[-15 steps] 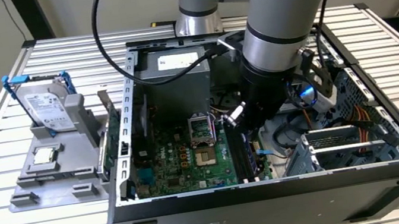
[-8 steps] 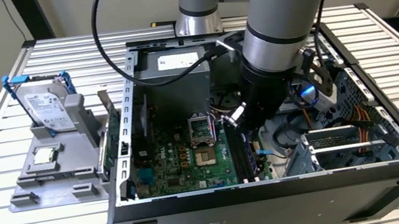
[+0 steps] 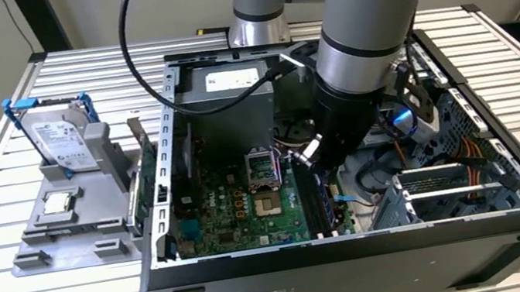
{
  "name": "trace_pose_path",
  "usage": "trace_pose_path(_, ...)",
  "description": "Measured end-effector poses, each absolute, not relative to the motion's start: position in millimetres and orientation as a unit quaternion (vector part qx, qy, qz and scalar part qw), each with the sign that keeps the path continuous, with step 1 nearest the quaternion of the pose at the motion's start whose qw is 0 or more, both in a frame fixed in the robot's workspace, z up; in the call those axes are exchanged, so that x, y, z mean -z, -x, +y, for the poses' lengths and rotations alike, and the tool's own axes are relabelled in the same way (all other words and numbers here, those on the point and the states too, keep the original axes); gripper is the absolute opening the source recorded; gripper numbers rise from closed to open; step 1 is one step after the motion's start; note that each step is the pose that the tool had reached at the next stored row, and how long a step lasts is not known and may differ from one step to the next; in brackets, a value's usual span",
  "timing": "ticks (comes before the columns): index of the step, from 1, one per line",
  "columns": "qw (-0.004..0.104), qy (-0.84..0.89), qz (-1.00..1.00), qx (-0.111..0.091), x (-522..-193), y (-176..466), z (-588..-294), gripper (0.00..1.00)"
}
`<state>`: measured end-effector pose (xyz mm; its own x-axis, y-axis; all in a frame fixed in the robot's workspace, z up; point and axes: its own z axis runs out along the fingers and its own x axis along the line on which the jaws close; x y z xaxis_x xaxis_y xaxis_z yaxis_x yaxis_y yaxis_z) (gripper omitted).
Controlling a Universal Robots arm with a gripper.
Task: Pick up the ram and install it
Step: 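Press down the ram until it locks into place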
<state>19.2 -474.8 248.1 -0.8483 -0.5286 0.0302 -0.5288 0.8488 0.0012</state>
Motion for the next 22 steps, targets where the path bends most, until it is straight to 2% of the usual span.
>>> trace_pose_path(7,0.014,-0.300,-0.954,-0.003,-248.0,-19.1,-474.6,0.00)
trace_pose_path(15,0.010,-0.331,-0.944,0.012,-247.6,-19.1,-474.5,0.00)
trace_pose_path(22,0.010,-0.354,-0.935,0.012,-247.2,-19.1,-474.6,0.00)
